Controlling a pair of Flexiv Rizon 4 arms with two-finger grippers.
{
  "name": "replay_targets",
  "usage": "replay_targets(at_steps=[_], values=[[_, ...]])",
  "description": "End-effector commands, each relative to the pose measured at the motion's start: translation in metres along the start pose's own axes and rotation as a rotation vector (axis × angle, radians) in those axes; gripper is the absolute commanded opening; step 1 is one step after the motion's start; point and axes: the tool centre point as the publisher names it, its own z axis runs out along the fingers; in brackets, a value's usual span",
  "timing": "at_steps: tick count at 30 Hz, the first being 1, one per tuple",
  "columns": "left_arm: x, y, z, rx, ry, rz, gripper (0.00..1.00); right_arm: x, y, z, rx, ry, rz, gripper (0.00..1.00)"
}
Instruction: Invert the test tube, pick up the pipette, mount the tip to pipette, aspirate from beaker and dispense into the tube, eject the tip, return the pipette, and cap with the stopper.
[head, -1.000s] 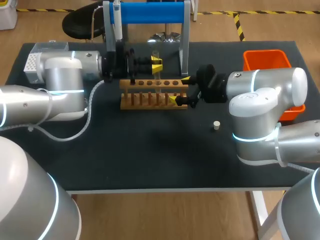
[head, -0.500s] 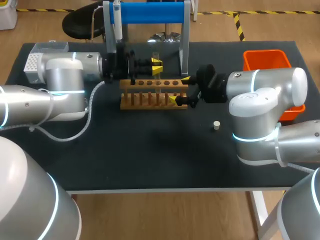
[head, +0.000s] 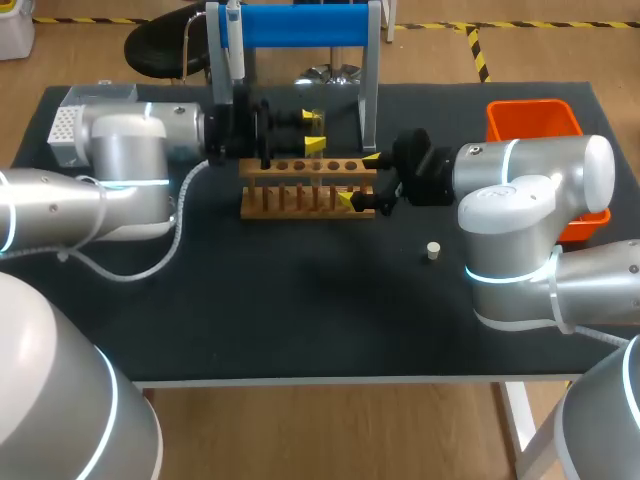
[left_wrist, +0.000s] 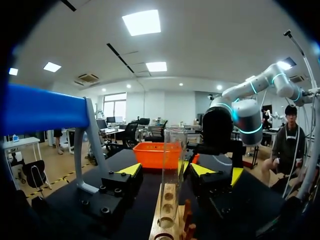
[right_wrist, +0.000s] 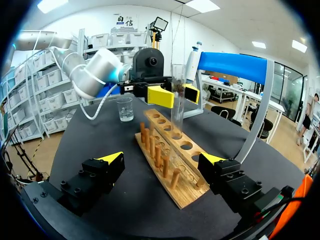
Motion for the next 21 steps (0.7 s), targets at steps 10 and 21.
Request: replay_targets(at_steps=[10,21], values=[[0.023,-0.049,-0.063,-0.164,-0.071,-0.037,1.0,0.0,0.0,-0.001,0.001,0.001,0.0,1.0],[0.041,-0.063,-0.122,-0.233,-0.236,-0.074,1.0,0.0,0.0,-0.001,0.001,0.001,0.0,1.0]])
